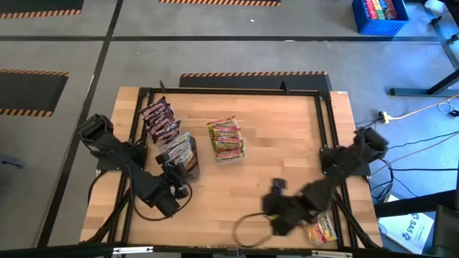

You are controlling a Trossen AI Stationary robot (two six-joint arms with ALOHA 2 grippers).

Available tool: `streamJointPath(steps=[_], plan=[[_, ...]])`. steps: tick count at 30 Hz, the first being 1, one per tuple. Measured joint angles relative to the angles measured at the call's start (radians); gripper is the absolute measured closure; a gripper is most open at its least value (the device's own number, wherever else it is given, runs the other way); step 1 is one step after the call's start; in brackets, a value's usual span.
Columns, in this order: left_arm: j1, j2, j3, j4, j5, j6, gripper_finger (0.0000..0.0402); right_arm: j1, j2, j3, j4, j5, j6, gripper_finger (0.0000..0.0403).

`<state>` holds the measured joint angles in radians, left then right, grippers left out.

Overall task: Sort Maruchan noodles
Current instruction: Put the blue noodle pack into the black bin

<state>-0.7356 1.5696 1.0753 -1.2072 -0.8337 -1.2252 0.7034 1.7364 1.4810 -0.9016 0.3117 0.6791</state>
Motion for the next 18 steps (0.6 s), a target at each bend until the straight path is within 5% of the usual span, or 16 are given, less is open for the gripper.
streamJointPath(steps=[10,18], plan=[[-0.062,0.0,0.016,0.229,-0.02,0.006,0.0247,0.351,-0.117,-0.362,0.0,-0.197,0.92,0.0102],[-0.09,0.0,0.016,0.312,-0.015,0.006,0.0247,0.388,-0.125,-0.572,0.248,-0.35,1.207,0.0102]])
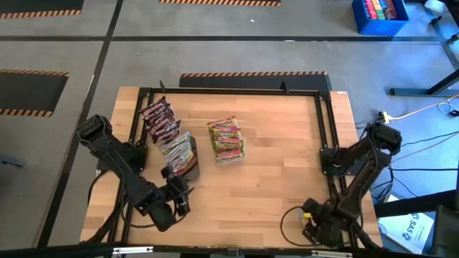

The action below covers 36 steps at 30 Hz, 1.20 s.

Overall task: Sort Maruchan noodles
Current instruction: Put the blue noodle pack into the black bin

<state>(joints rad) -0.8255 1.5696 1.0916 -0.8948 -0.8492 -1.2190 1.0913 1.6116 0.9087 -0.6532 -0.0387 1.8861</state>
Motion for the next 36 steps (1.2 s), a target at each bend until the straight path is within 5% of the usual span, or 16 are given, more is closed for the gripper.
streamJointPath(steps=[3,11,24,30,36], plan=[[0.0,0.0,0.0,0.011,0.0,0.001,0.0247,-0.034,0.0,-0.018,0.016,-0.009,-0.067,0.0102],[0.015,0.0,0.0,0.076,-0.032,0.088,0.0247,-0.174,0.011,0.01,0.12,0.23,-0.507,0.0102],[0.075,0.08,0.0,0.616,0.038,0.552,0.0247,-0.358,0.095,0.012,0.413,0.351,-0.986,0.0102],[0.122,0.201,0.0,0.957,0.138,0.755,0.0247,-0.36,0.001,0.056,0.319,0.407,-1.024,0.0102],[0.201,0.317,0.0,1.178,0.26,0.78,0.0247,-0.232,-0.066,0.056,0.143,0.439,-0.813,0.0102]])
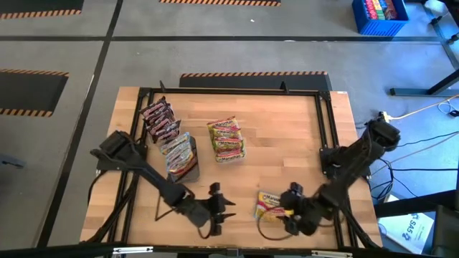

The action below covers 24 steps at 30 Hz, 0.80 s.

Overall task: Sort Maruchan noodles
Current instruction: Put the blue noodle pack into the black bin

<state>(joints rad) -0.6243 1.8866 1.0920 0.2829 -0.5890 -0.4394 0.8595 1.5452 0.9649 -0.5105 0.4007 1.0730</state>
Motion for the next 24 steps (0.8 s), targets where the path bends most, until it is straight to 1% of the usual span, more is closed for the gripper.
streamJointPath(steps=[2,4,6,9,12,16,20,24], plan=[[0.032,0.037,0.001,0.058,0.049,-0.016,0.0247,0.059,0.001,0.0,-0.037,0.004,0.108,0.0102],[0.059,0.063,-0.001,0.071,0.09,-0.039,0.0247,0.117,0.011,0.0,-0.077,0.015,0.221,0.0102],[0.083,0.087,0.0,0.102,0.105,-0.059,0.0247,0.175,0.023,-0.016,-0.079,0.026,0.323,0.0102],[0.112,0.108,0.0,0.128,0.118,-0.098,0.0247,0.233,0.032,-0.077,0.017,0.007,0.426,0.0102],[0.133,0.125,0.0,0.158,0.146,-0.106,0.0247,0.263,0.032,-0.161,0.116,0.072,0.56,0.0102],[0.149,0.14,0.0,0.174,0.156,-0.105,0.0247,0.253,0.032,-0.274,0.266,0.13,0.731,0.0102],[0.148,0.14,0.0,0.162,0.135,-0.101,0.0247,0.2,0.03,-0.369,0.433,0.124,0.828,0.0102],[0.148,0.14,0.0,0.159,0.121,-0.079,0.0247,0.145,0.026,-0.418,0.551,0.102,0.833,0.0102]])
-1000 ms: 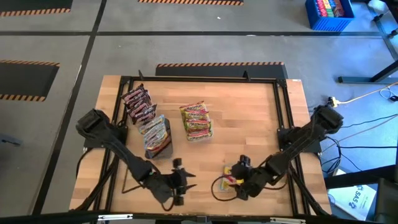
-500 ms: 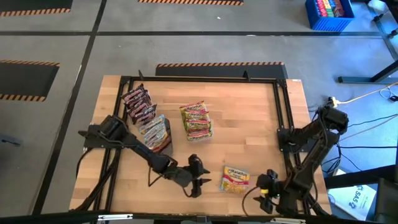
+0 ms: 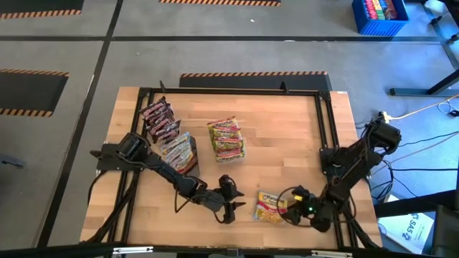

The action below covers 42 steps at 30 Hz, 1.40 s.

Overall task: Sort Maruchan noodles
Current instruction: Put the blue noodle pack into the black bin

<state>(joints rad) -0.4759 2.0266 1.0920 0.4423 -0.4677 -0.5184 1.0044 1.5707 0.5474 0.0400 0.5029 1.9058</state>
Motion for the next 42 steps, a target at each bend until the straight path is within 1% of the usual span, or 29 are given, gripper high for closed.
streamJointPath(steps=[3,6,10,12,15,19,24,28,31,34,37,39,42], plan=[[0.0,0.0,0.0,-0.016,-0.012,0.001,0.0247,-0.032,0.001,-0.002,0.018,-0.006,-0.01,0.0102],[0.003,0.012,0.001,-0.013,-0.019,0.001,0.0247,-0.067,0.004,-0.002,0.036,0.0,-0.058,0.0102],[0.02,0.056,0.0,-0.009,0.008,-0.018,0.0247,-0.113,0.015,-0.005,0.033,0.06,-0.118,0.0102],[0.029,0.075,-0.001,-0.02,0.025,-0.018,0.0247,-0.131,0.029,-0.005,0.068,0.073,-0.157,0.0102],[0.041,0.094,0.0,-0.013,0.025,-0.026,0.0247,-0.167,0.063,-0.006,0.149,0.08,-0.244,0.0102],[0.046,0.097,0.0,-0.016,0.036,-0.052,0.0247,-0.208,0.11,-0.006,0.264,0.046,-0.333,0.0102],[0.043,0.097,0.0,0.003,0.014,-0.048,0.0247,-0.23,0.154,-0.004,0.378,0.006,-0.4,0.0102],[0.043,0.097,0.0,-0.009,0.029,-0.048,0.0247,-0.229,0.159,-0.003,0.394,-0.015,-0.427,0.0102],[0.027,0.068,-0.002,-0.014,0.041,-0.026,0.0247,-0.228,0.16,-0.003,0.392,-0.017,-0.428,0.0102],[-0.019,0.017,0.0,-0.009,0.066,0.042,0.0247,-0.228,0.16,-0.003,0.39,-0.02,-0.434,0.0102],[-0.07,0.0,0.001,0.001,0.082,0.081,0.0247,-0.228,0.16,-0.003,0.39,-0.023,-0.445,0.0102],[-0.087,0.0,0.004,0.007,0.103,0.056,0.0247,-0.231,0.16,-0.003,0.39,-0.025,-0.445,0.0102],[-0.081,0.025,0.01,0.019,0.138,-0.044,0.0247,-0.236,0.161,-0.003,0.392,-0.026,-0.441,0.0102]])
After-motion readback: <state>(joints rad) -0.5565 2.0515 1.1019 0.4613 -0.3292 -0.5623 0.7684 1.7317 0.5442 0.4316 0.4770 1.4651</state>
